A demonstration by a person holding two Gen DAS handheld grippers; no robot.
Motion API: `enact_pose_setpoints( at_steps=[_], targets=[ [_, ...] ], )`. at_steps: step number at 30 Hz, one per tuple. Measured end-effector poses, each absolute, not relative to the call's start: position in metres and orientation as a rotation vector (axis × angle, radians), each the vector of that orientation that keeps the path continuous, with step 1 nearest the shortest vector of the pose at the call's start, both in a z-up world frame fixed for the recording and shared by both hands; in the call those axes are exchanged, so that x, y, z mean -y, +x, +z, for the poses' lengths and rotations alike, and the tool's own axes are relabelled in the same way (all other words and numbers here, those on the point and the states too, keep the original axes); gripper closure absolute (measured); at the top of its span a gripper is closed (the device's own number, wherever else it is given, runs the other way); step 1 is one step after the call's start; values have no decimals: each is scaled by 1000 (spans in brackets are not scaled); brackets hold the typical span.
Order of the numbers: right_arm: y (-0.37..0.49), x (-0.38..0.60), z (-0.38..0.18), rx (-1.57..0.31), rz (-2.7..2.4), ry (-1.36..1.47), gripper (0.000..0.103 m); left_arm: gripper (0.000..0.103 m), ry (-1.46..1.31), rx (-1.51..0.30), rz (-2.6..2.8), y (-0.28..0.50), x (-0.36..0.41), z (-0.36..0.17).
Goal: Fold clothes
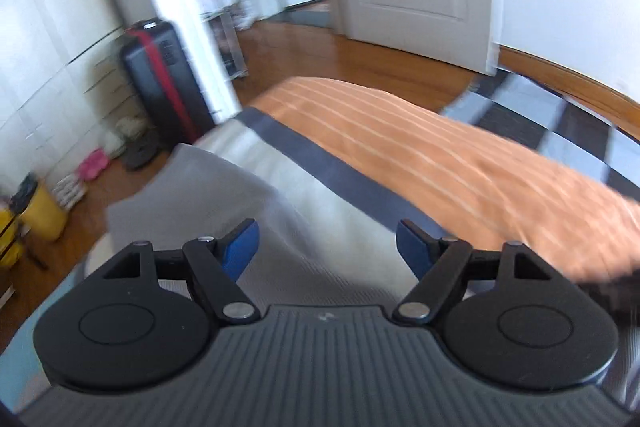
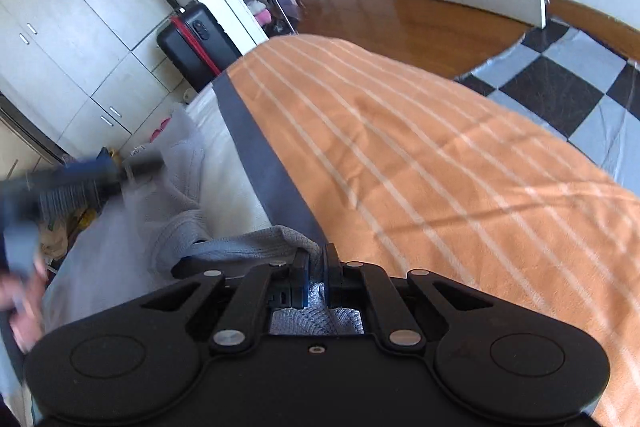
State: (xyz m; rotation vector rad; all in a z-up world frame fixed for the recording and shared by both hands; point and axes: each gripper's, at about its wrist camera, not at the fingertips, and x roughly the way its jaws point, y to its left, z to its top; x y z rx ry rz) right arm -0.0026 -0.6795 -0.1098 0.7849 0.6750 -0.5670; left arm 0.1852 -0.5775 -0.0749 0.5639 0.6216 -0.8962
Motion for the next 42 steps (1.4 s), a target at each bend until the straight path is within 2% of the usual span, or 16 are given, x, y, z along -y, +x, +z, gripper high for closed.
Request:
enact_pose_setpoints(
  at_steps=[10, 13, 15, 16, 22, 26, 31, 33, 34, 35, 36, 37, 38, 40, 41, 42],
  targets=[
    [-1, 687, -124, -669, -537, 825, 97, 29, 784, -794, -676, 250, 634, -150],
    [2, 690, -128, -675, -523, 838, 96, 33, 725, -760, -698, 252, 633, -151],
    [4, 690, -129, -687, -498, 841, 96, 64, 712, -702, -703, 248, 635, -144],
    [6, 691, -131, -700, -472, 843, 96, 98, 706, -674, -706, 247, 636, -141],
    [-6, 700, -126, -628, -477, 858, 96, 98, 617, -491, -720, 244, 636, -105],
    [-28, 721, -114, -460, -519, 896, 102, 98, 347, -540, -670, 282, 628, -80],
    [-53, 753, -129, -436, -595, 969, 102, 94, 237, -647, -640, 310, 636, -116],
    [-60, 760, -140, -439, -568, 1048, 97, 93, 256, -646, -671, 305, 638, -127],
    [-59, 760, -142, -433, -539, 1080, 94, 91, 265, -644, -687, 302, 640, -132],
    [-57, 760, -143, -430, -508, 1104, 92, 82, 273, -626, -709, 297, 641, -133],
    [-52, 756, -140, -440, -473, 1090, 89, 75, 289, -610, -726, 292, 642, -132],
    [-46, 752, -137, -450, -438, 1076, 79, 59, 305, -599, -742, 286, 643, -129],
    [-41, 748, -135, -461, -402, 1061, 57, 54, 319, -588, -768, 281, 643, -124],
    [-29, 736, -130, -526, -362, 987, 31, 54, 359, -573, -834, 268, 640, -113],
    [-22, 730, -129, -578, -360, 921, 22, 53, 382, -573, -861, 262, 637, -107],
    [-15, 723, -129, -627, -361, 857, 22, 52, 403, -590, -871, 257, 631, -103]
  ],
)
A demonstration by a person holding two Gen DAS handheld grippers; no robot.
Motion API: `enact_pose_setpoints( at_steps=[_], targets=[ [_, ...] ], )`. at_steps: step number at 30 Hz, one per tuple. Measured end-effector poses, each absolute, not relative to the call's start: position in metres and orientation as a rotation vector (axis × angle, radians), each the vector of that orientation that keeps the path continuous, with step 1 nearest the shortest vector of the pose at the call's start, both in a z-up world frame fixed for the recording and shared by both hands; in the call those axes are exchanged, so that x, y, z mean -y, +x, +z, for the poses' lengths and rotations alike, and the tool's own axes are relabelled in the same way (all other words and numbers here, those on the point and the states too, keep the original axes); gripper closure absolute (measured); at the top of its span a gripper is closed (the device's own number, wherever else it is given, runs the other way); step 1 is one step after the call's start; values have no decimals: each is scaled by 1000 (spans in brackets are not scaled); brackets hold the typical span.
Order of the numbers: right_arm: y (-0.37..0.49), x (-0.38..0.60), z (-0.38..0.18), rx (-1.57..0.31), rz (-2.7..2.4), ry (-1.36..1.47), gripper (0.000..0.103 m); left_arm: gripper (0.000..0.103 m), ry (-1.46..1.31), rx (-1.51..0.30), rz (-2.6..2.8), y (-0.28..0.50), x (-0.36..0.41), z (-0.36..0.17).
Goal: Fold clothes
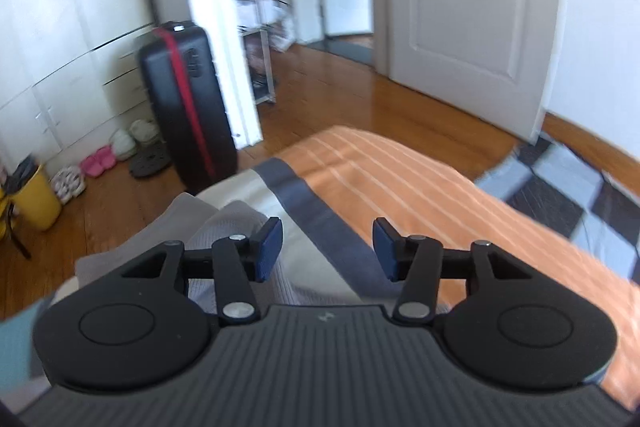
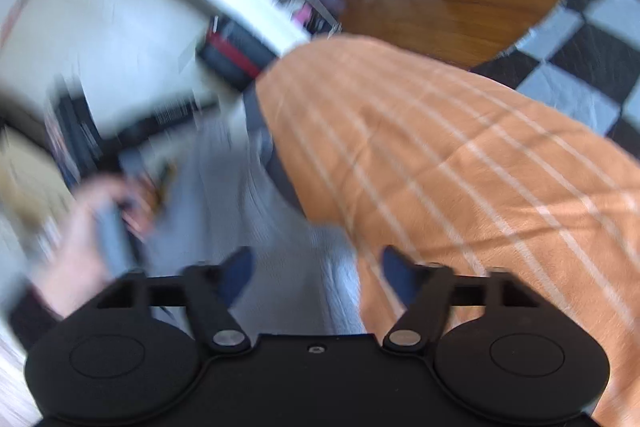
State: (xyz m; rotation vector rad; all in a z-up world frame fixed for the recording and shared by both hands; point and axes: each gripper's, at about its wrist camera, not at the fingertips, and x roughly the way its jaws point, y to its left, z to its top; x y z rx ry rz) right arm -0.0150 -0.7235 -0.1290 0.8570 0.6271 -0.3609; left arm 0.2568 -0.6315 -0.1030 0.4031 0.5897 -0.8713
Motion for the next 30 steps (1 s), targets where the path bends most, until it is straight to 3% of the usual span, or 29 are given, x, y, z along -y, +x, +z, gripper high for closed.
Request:
enact_pose_setpoints(
  at_steps=[1, 2, 3, 4, 9, 13, 15, 20, 24, 27, 30],
  targets=[
    [-9, 719, -133, -664, -372, 807, 23, 49, 423, -607, -880, 251, 625, -99],
    [-4, 716, -137, -688, -386, 771, 41, 46, 433, -628, -876, 247, 614, -96],
    [0, 712, -138, -696, -401, 727, 64, 44, 440, -651, -862, 242, 600, -95],
    [1, 711, -137, -705, -395, 702, 96, 40, 445, -674, -848, 237, 585, -95],
    [-20, 699, -101, -606, -496, 564, 98, 40, 403, -775, -729, 213, 473, -103],
    [-13, 713, -135, -755, -634, 550, 98, 40, 407, -840, -602, 186, 368, -116],
    [-15, 715, -134, -723, -640, 571, 97, 40, 424, -876, -537, 171, 323, -122],
    [-35, 708, -118, -750, -686, 552, 70, 37, 448, -936, -472, 125, 231, -130],
    [-79, 689, -104, -766, -539, 582, 69, 32, 413, -955, -499, 96, 192, -135],
    [-118, 661, -94, -726, -366, 646, 55, 32, 403, -954, -552, 81, 183, -136],
    [-142, 637, -89, -773, -262, 597, 52, 32, 392, -951, -605, 67, 175, -137]
  ],
)
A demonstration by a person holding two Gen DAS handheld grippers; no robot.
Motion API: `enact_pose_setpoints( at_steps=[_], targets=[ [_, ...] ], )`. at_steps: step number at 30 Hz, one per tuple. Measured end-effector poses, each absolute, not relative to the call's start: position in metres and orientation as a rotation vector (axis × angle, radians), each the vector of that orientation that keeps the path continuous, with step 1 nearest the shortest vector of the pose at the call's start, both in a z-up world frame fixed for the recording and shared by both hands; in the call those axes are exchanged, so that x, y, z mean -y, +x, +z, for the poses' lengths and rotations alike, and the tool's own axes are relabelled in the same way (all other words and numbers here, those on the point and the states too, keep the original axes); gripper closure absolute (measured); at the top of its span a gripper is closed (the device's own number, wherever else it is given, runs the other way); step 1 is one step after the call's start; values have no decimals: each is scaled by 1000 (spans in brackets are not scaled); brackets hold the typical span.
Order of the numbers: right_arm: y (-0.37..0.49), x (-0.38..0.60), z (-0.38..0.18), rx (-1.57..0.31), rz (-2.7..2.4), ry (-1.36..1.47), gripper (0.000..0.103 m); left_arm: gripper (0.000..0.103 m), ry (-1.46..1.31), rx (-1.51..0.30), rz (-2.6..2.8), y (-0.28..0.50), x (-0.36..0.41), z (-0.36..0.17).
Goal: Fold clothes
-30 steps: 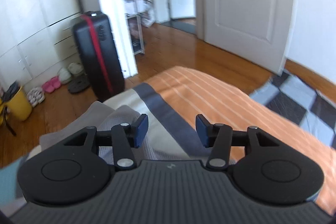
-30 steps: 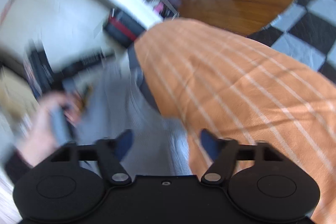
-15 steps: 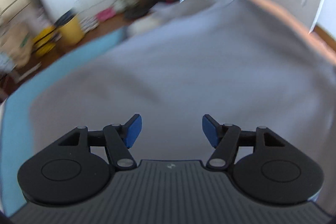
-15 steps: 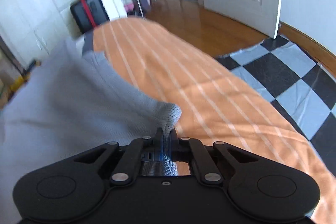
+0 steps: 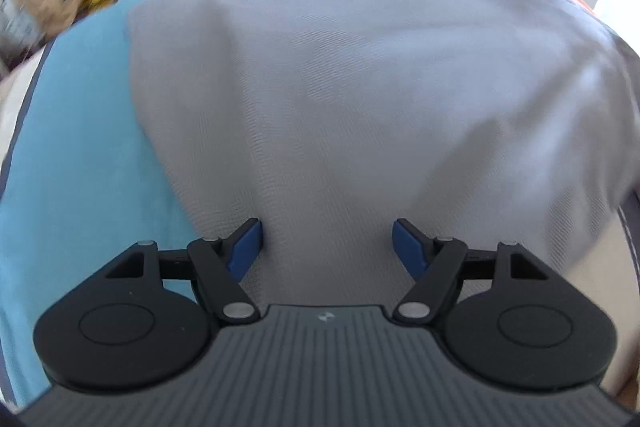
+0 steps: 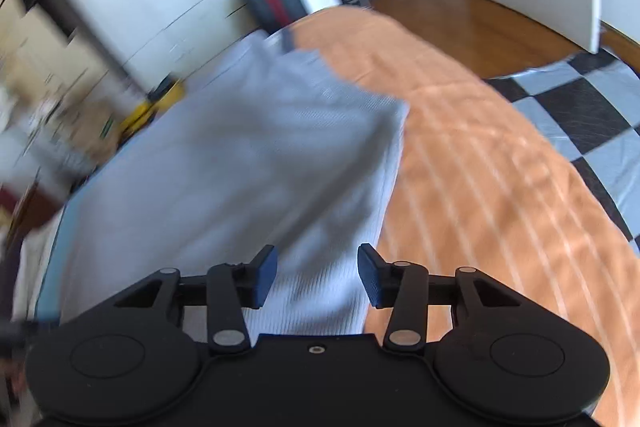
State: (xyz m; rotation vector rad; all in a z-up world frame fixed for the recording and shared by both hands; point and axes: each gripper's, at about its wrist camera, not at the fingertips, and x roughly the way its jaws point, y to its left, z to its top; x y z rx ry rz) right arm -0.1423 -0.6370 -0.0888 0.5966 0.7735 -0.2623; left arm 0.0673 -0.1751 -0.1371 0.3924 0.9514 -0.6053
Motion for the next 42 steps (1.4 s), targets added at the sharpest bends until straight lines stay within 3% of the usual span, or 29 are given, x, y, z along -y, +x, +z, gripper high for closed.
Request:
enact_pose_setpoints(
  at_steps=[5, 13, 15, 16, 17, 18, 19, 20, 27, 32, 36, 39, 41, 42],
  targets=[
    [-176, 608, -99, -1012, -128, 494, 51, 31, 475, -899, -832, 21, 188, -128],
    [-204, 615, -138, -1015, 31, 745, 45, 31, 768, -846, -1016, -34, 214, -145],
    [-196, 617, -146, -973, 81, 784, 70, 31, 805, -814, -1021, -35, 208, -151],
    [-189, 615, -149, -984, 71, 767, 100, 40, 789, -798, -1005, -34, 206, -149],
    [-181, 613, -147, -1005, 39, 723, 100, 67, 774, -782, -989, -33, 203, -147],
    [-174, 611, -144, -1021, 8, 681, 100, 82, 756, -768, -972, -32, 200, -145],
    [-168, 610, -134, -1005, -10, 649, 100, 95, 722, -766, -946, -27, 197, -140],
    [-162, 610, -121, -977, -18, 634, 100, 96, 689, -763, -921, -21, 194, -135],
    [-100, 588, -50, -839, -41, 524, 100, 91, 495, -739, -783, 18, 181, -128],
    [-46, 560, -59, -887, -198, 347, 99, 74, 387, -823, -726, 38, 171, -136],
    [-49, 577, -78, -942, -233, 390, 95, 55, 455, -818, -701, 30, 168, -140],
    [-74, 597, -78, -891, -223, 473, 76, 46, 471, -826, -692, 29, 165, -143],
    [-97, 611, -75, -823, -242, 533, 52, 33, 466, -852, -679, 32, 167, -145],
    [-108, 617, -74, -800, -256, 544, 50, 33, 464, -861, -674, 33, 169, -146]
  ],
)
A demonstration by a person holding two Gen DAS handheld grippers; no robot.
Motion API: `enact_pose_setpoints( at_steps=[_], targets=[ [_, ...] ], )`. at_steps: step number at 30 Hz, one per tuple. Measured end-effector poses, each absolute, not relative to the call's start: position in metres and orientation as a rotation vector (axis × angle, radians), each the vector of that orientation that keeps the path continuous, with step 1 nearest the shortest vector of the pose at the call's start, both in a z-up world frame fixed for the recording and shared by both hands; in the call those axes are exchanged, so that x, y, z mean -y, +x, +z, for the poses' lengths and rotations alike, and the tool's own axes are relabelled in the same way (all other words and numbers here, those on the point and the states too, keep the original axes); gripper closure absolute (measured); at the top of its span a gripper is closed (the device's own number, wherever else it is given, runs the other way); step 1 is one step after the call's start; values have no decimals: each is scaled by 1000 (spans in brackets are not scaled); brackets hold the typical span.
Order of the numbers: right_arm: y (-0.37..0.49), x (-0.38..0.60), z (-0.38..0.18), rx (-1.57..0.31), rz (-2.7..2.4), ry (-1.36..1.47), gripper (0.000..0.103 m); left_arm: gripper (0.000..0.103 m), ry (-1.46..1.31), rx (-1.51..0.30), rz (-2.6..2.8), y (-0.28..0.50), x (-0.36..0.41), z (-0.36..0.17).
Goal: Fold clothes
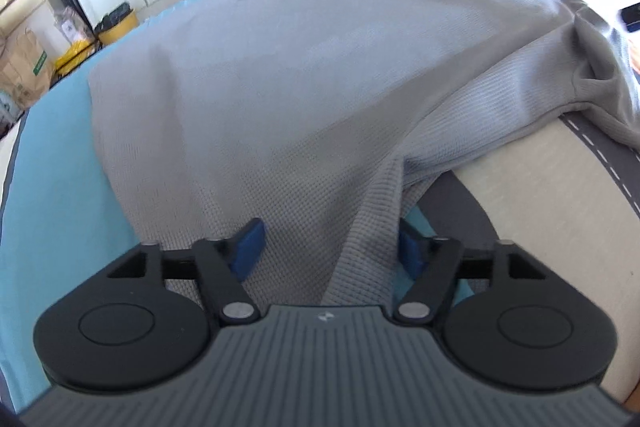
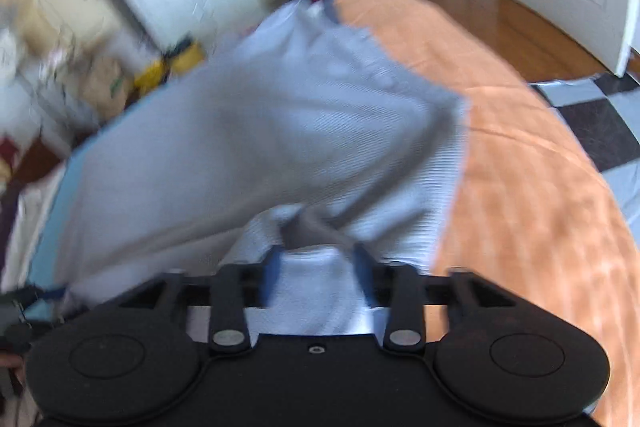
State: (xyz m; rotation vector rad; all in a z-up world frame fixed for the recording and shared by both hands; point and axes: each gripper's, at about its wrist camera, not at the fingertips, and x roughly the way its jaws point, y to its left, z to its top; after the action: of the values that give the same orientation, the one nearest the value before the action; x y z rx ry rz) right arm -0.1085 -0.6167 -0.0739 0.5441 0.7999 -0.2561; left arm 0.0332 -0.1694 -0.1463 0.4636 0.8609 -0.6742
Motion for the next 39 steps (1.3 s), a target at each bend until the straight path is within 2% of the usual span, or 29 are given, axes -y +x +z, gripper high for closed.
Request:
enact_pose_setpoints(
  at_steps=[1, 3, 4, 5, 6, 11, 13, 14, 15, 19, 24, 27, 30, 32, 33, 35, 36, 37, 39],
  targets=[
    [-117, 621, -74, -794, -258, 542, 49, 33, 460, -862, -674, 33, 170, -147],
    [-132, 627, -74, -786, -258, 544, 49, 47, 466, -840, -690, 30, 169, -146],
    [-135, 628, -76, -786, -248, 548, 49, 73, 472, -828, -704, 27, 169, -145],
    [-137, 628, -77, -784, -237, 552, 49, 95, 471, -817, -716, 24, 170, -142],
    [-138, 628, -77, -775, -227, 550, 49, 95, 469, -806, -727, 20, 170, -139],
    [-119, 619, -88, -745, -204, 492, 49, 95, 504, -715, -746, 0, 174, -127],
    [-100, 611, -97, -827, -256, 414, 50, 95, 481, -745, -737, 2, 171, -129],
    [-94, 605, -98, -873, -248, 356, 76, 95, 470, -763, -731, 3, 169, -130],
    [-90, 598, -99, -915, -241, 302, 96, 94, 465, -774, -728, 2, 167, -130],
    [-112, 591, -83, -920, -254, 285, 97, 94, 471, -779, -724, -1, 165, -131],
    [-196, 609, -52, -799, -258, 483, 99, 92, 377, -850, -822, 1, 163, -122],
    [-245, 619, -58, -776, -277, 586, 99, 90, 433, -858, -831, -4, 171, -127],
    [-258, 624, -83, -847, -311, 615, 99, 72, 535, -885, -846, -14, 180, -136],
    [-267, 627, -92, -811, -289, 684, 99, 54, 629, -861, -839, -25, 184, -140],
    [-272, 629, -94, -771, -272, 723, 98, 48, 622, -860, -831, -24, 183, -140],
    [-278, 633, -101, -711, -269, 789, 98, 20, 608, -858, -815, -22, 181, -140],
    [-280, 637, -106, -689, -278, 817, 98, 18, 602, -857, -807, -21, 179, -141],
    [-281, 640, -111, -670, -287, 841, 98, 16, 595, -856, -799, -20, 178, -141],
    [-276, 642, -122, -675, -292, 840, 95, 37, 581, -854, -784, -18, 176, -141]
  ],
)
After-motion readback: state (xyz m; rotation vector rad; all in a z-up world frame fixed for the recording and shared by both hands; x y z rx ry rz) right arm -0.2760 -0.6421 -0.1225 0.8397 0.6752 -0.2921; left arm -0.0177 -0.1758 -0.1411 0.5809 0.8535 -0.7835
